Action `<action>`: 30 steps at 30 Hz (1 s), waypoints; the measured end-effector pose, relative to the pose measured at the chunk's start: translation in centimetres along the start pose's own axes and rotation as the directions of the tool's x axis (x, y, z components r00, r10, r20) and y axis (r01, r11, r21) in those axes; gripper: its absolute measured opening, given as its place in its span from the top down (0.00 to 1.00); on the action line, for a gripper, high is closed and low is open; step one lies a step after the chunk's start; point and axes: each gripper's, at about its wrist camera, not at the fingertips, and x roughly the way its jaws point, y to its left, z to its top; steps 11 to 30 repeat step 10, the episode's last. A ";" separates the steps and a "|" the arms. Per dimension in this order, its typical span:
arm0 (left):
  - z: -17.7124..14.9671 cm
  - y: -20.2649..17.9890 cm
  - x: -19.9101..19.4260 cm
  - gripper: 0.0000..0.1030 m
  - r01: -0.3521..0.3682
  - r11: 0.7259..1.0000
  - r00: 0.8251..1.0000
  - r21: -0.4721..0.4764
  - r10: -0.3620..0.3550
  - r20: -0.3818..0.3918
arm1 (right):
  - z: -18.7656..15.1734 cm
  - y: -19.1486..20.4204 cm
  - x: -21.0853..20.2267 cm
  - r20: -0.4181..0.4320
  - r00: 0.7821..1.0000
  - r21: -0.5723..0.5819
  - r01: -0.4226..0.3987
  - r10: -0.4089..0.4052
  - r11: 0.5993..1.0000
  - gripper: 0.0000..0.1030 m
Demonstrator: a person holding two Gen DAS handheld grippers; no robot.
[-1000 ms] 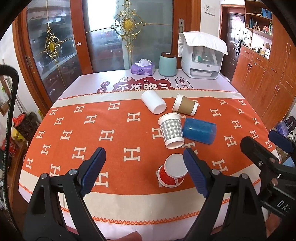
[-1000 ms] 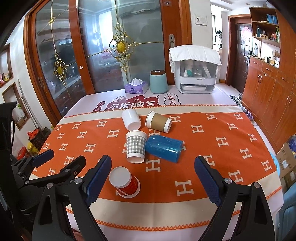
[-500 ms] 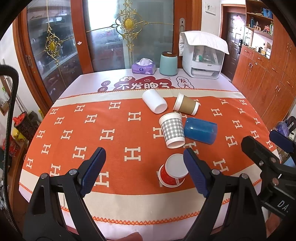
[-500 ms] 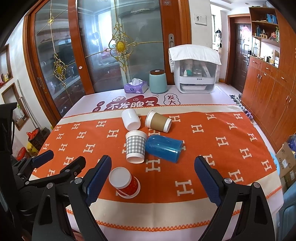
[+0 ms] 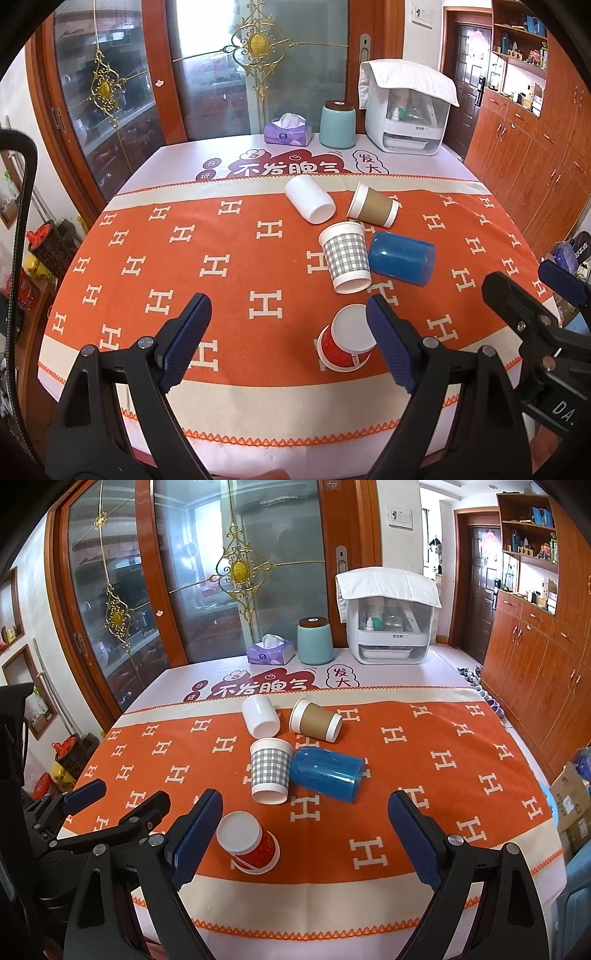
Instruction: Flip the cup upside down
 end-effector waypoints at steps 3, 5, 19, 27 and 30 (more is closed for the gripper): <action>-0.2 0.0 0.1 0.18 -0.001 1.000 1.000 0.000 0.001 -0.001 | -0.2 -0.1 0.1 0.000 1.000 0.001 0.000 0.000 1.000 0.11; -0.2 0.0 0.1 0.18 -0.001 1.000 1.000 0.000 0.001 -0.002 | -0.2 -0.2 0.0 0.000 1.000 0.000 0.000 0.000 1.000 0.11; -0.3 0.0 0.2 0.18 0.000 1.000 1.000 0.000 0.000 -0.005 | -0.5 -0.3 0.2 -0.004 1.000 0.003 0.001 -0.001 1.000 0.11; -0.3 0.0 0.2 0.18 0.000 1.000 1.000 0.000 0.000 -0.005 | -0.5 -0.3 0.2 -0.004 1.000 0.003 0.001 -0.001 1.000 0.11; -0.3 0.0 0.2 0.18 0.000 1.000 1.000 0.000 0.000 -0.005 | -0.5 -0.3 0.2 -0.004 1.000 0.003 0.001 -0.001 1.000 0.11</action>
